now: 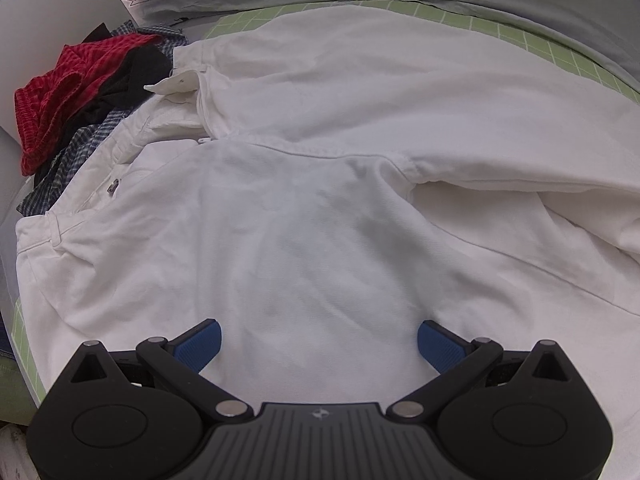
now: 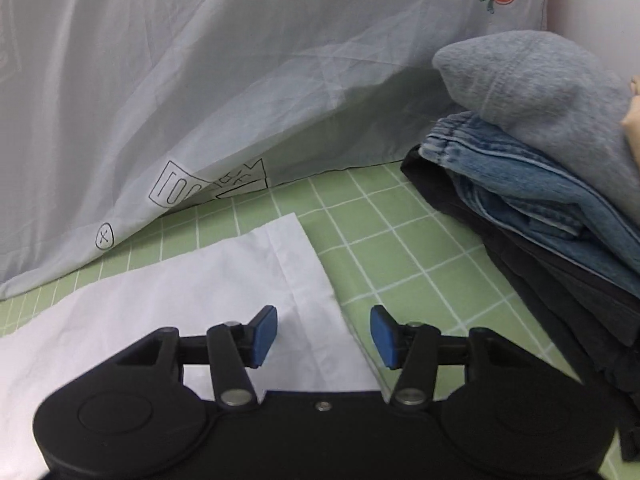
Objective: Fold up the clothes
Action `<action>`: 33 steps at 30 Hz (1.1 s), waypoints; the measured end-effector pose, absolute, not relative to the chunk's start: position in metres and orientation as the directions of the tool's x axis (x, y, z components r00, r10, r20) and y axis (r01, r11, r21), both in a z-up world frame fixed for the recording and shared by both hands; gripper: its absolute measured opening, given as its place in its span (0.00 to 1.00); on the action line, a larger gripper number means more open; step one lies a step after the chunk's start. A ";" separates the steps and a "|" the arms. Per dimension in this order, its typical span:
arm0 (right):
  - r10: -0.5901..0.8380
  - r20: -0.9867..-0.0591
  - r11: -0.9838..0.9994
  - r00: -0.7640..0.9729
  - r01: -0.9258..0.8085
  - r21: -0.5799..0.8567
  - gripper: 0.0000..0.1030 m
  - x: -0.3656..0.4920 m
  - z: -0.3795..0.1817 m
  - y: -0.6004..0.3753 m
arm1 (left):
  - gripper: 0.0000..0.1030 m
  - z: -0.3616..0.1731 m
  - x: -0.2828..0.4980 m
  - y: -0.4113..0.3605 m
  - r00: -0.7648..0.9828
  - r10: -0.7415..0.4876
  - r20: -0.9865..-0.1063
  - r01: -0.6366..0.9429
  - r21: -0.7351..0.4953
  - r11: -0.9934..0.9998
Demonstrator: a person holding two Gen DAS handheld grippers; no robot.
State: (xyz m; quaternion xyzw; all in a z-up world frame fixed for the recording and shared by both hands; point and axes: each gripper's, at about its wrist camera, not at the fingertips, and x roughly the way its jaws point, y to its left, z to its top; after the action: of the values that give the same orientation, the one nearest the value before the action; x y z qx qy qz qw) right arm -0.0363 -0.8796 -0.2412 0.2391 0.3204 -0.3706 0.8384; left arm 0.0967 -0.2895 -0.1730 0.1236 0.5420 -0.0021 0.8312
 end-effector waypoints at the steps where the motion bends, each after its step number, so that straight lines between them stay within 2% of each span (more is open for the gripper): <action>1: -0.456 -0.713 0.621 0.533 0.764 0.174 0.55 -0.028 -0.243 -0.885 | 1.00 -0.173 0.097 -0.289 0.413 0.131 -0.901 0.137 0.204 0.969; 5: -0.441 -0.714 0.687 0.544 0.716 0.121 0.55 0.005 -0.247 -0.897 | 1.00 -0.173 0.096 -0.288 0.414 0.131 -0.901 0.130 0.200 0.971; 6: -0.444 -0.713 0.699 0.542 0.708 0.103 0.44 0.010 -0.248 -0.898 | 1.00 -0.173 0.096 -0.288 0.413 0.130 -0.902 0.129 0.199 0.972; 7: -0.452 -0.710 0.708 0.539 0.701 0.081 0.28 0.015 -0.249 -0.899 | 1.00 -0.173 0.095 -0.288 0.411 0.130 -0.902 0.127 0.197 0.972; 13: -0.460 -0.703 0.737 0.542 0.675 0.039 0.23 0.044 -0.248 -0.915 | 1.00 -0.173 0.094 -0.285 0.404 0.119 -0.907 0.114 0.179 0.977; 17: -0.499 -0.711 0.701 0.495 0.713 0.004 0.26 0.059 -0.246 -0.916 | 1.00 -0.174 0.094 -0.280 0.405 0.114 -0.907 0.111 0.172 0.979; 18: -0.512 -0.713 0.687 0.479 0.726 -0.005 0.29 0.062 -0.245 -0.915 | 1.00 -0.174 0.094 -0.279 0.406 0.112 -0.907 0.110 0.170 0.979; 19: -0.524 -0.716 0.673 0.462 0.740 -0.015 0.41 0.064 -0.244 -0.913 | 1.00 -0.174 0.094 -0.277 0.406 0.110 -0.907 0.107 0.167 0.980; 20: -0.540 -0.712 0.666 0.448 0.745 -0.036 0.47 0.064 -0.242 -0.908 | 1.00 -0.174 0.094 -0.276 0.407 0.107 -0.907 0.106 0.163 0.981; 23: -0.595 -0.674 0.664 0.437 0.741 -0.105 0.75 0.047 -0.228 -0.877 | 1.00 -0.175 0.093 -0.273 0.410 0.099 -0.907 0.107 0.156 0.982; 24: -0.607 -0.657 0.666 0.447 0.737 -0.113 0.89 0.036 -0.222 -0.863 | 1.00 -0.175 0.093 -0.272 0.412 0.097 -0.906 0.107 0.154 0.982; 25: -0.615 -0.638 0.671 0.463 0.732 -0.116 0.95 0.023 -0.216 -0.846 | 1.00 -0.175 0.093 -0.272 0.414 0.095 -0.905 0.108 0.153 0.982; 28: -0.614 -0.620 0.682 0.490 0.723 -0.104 0.97 -0.019 -0.202 -0.794 | 1.00 -0.175 0.092 -0.272 0.418 0.094 -0.904 0.114 0.155 0.981; 33: -0.534 -0.673 0.681 0.511 0.732 0.016 0.99 -0.106 -0.195 -0.712 | 1.00 -0.168 0.080 -0.275 0.438 0.068 -0.896 0.167 0.156 0.973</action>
State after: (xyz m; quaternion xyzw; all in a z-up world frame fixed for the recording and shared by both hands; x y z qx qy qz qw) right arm -0.1057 -0.7123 -0.1945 0.1510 0.3281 -0.3699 0.8560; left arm 0.0796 -0.2749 -0.1681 0.1113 0.5291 -0.0295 0.8407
